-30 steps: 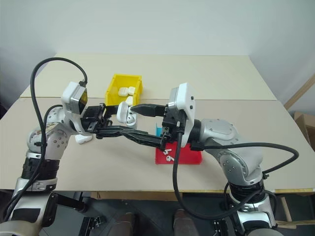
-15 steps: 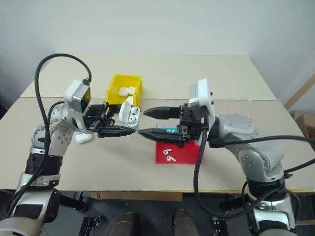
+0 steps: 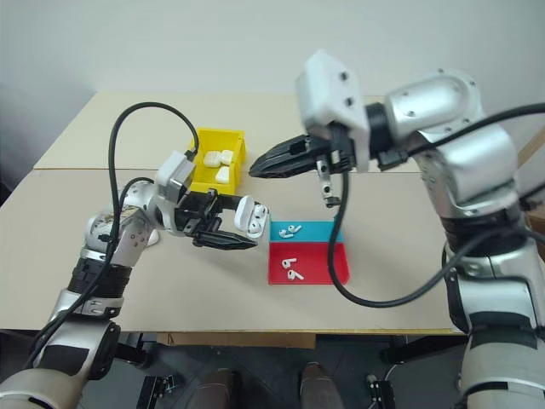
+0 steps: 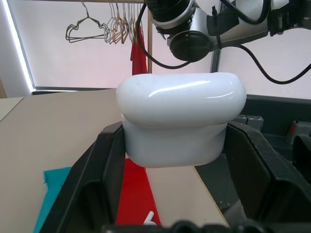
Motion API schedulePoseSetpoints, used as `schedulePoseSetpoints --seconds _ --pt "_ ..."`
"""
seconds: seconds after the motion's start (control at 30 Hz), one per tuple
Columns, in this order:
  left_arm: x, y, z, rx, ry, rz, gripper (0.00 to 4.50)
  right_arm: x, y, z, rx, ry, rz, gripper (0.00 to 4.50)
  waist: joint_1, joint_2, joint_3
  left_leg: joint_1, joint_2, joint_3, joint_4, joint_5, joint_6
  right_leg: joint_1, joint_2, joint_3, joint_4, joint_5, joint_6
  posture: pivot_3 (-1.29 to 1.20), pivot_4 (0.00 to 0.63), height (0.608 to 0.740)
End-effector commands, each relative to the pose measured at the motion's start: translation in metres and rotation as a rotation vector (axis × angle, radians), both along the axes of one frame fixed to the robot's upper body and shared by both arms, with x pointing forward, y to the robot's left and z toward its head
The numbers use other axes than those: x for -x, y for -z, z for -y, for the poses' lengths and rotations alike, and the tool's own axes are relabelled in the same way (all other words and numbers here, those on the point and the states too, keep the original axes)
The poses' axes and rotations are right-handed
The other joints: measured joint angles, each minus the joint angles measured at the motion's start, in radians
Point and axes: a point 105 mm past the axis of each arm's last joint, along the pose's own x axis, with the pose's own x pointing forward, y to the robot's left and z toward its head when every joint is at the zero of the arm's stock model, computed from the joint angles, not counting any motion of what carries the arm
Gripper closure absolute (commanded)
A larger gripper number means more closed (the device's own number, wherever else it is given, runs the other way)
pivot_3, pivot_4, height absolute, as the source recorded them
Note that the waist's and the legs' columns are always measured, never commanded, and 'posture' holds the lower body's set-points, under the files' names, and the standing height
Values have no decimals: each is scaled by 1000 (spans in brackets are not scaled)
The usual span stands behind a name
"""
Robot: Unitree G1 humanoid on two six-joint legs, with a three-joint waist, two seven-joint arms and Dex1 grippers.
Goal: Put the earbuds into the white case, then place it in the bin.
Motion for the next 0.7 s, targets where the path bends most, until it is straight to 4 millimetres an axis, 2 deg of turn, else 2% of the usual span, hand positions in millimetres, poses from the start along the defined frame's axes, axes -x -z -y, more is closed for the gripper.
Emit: schedulePoseSetpoints --seconds 0.03,0.23,0.4,0.7 --pt "1 -9 -1 10 11 43 1738 -3 -4 -10 118 -73 139 4443 1 0 0 0 0 0 0 0 0 0 0 0 0 0 0 0 150 740" --pt "1 -10 -2 18 1 49 1738 -9 5 -32 275 -193 209 4443 3 0 0 0 0 0 0 0 0 0 0 -1 1 0 0 0 150 740" --pt "1 -10 -5 19 -13 51 1738 -7 14 -38 344 -254 233 4443 4 0 0 0 0 -1 0 0 0 0 -1 -1 1 0 0 0 150 740" --pt "0 -12 -9 34 -43 53 1738 5 13 -8 388 -287 205 4443 5 1 0 0 0 -1 0 0 0 1 -1 -1 0 0 0 0 150 740"
